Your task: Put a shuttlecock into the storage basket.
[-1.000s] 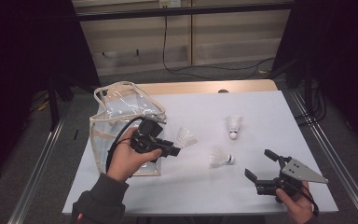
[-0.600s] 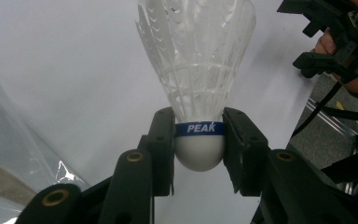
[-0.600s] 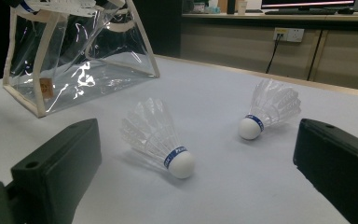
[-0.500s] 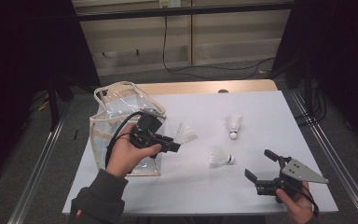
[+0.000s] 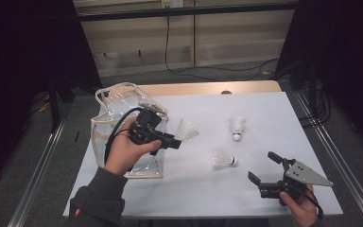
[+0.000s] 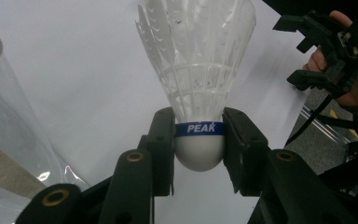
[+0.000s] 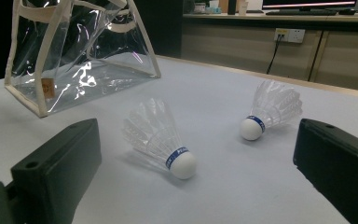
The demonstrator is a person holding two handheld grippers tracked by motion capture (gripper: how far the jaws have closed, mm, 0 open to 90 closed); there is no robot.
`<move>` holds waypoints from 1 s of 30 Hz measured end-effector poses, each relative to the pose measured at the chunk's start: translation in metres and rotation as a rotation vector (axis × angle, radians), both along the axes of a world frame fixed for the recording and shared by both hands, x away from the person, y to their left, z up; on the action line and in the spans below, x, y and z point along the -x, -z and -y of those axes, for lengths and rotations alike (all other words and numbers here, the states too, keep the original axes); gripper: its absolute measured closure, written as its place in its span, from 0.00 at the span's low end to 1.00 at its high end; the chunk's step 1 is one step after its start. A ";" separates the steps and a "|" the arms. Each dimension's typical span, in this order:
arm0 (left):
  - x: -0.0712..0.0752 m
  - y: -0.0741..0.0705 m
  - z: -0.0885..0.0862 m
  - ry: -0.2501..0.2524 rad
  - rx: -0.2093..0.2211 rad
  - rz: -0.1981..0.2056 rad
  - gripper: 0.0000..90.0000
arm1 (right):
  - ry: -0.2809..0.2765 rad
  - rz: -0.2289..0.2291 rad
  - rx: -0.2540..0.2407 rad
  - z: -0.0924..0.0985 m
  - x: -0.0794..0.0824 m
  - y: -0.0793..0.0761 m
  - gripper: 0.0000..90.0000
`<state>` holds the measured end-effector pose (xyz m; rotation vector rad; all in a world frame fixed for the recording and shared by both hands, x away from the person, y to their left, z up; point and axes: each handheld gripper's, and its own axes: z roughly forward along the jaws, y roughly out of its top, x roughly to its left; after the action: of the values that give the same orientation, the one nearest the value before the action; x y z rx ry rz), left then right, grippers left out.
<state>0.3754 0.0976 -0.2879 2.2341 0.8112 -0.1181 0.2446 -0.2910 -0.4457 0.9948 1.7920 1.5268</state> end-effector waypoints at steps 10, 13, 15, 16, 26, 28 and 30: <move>-0.006 -0.009 0.000 -0.004 0.001 -0.001 0.73 | 0.002 -0.004 -0.003 0.001 0.000 0.000 0.01; -0.007 -0.010 0.001 -0.012 0.006 -0.002 0.73 | 0.000 -0.002 -0.002 0.001 0.000 0.000 0.01; -0.008 -0.012 0.001 -0.005 -0.002 0.001 0.73 | 0.000 -0.003 -0.002 0.001 0.000 0.000 0.01; -0.008 -0.012 0.001 -0.007 -0.004 0.001 0.73 | 0.001 -0.003 0.004 0.001 0.000 0.000 0.01; -0.011 -0.020 0.005 -0.013 0.000 0.007 0.73 | -0.007 -0.004 0.004 0.000 0.001 0.000 0.01; -0.012 -0.021 0.005 -0.005 -0.006 0.007 0.73 | -0.006 -0.006 0.003 -0.001 0.001 0.000 0.01; -0.012 -0.022 0.006 -0.006 -0.006 0.007 0.73 | -0.007 -0.002 0.007 0.000 0.001 0.000 0.01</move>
<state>0.3878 0.0919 -0.2663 2.2367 0.8155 -0.1043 0.2432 -0.2907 -0.4454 0.9879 1.8028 1.5229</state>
